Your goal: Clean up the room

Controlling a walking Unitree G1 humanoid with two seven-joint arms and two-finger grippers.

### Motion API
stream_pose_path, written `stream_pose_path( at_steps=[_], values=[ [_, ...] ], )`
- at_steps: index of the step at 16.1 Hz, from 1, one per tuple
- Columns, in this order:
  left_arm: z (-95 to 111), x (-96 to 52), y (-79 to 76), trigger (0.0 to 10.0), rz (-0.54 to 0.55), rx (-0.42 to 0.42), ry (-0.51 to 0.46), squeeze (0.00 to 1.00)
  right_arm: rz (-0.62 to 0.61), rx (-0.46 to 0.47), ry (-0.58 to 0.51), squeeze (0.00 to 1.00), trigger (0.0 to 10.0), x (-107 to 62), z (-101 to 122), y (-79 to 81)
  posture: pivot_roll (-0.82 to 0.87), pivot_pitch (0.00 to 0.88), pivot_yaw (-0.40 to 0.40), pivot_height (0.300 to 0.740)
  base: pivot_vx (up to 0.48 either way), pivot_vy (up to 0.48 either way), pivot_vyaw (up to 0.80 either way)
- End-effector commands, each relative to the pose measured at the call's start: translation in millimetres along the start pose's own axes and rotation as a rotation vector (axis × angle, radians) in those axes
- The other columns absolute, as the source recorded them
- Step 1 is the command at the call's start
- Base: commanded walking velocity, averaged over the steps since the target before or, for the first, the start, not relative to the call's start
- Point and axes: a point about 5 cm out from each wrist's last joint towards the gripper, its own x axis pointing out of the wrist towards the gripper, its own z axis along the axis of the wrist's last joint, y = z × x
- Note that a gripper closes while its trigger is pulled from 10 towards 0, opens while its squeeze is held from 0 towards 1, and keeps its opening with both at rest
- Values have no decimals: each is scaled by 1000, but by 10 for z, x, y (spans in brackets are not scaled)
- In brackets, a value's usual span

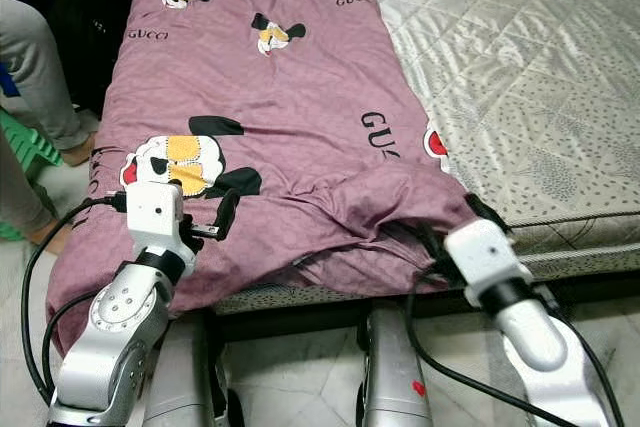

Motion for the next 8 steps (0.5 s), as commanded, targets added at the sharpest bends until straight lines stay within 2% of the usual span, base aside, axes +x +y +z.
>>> stream_pose_path(
  at_steps=[1,2,5,8],
  values=[
    [-17,-11,17,10000,3,9,4,0,25,-12,17,0,10000,-19,-51,53,40,191,66,527,0,0,0],
    [-5,-14,37,10000,9,12,0,0,50,-66,29,0,10000,-11,-89,62,42,191,64,527,0,0,0],
    [-12,-22,54,10000,17,13,1,0,61,-127,36,0,10000,62,-129,52,43,192,62,527,0,0,0],
    [-3,-11,19,10000,11,10,-2,0,54,-175,15,0,10000,231,-122,107,49,192,64,527,0,0,0]
  ],
)
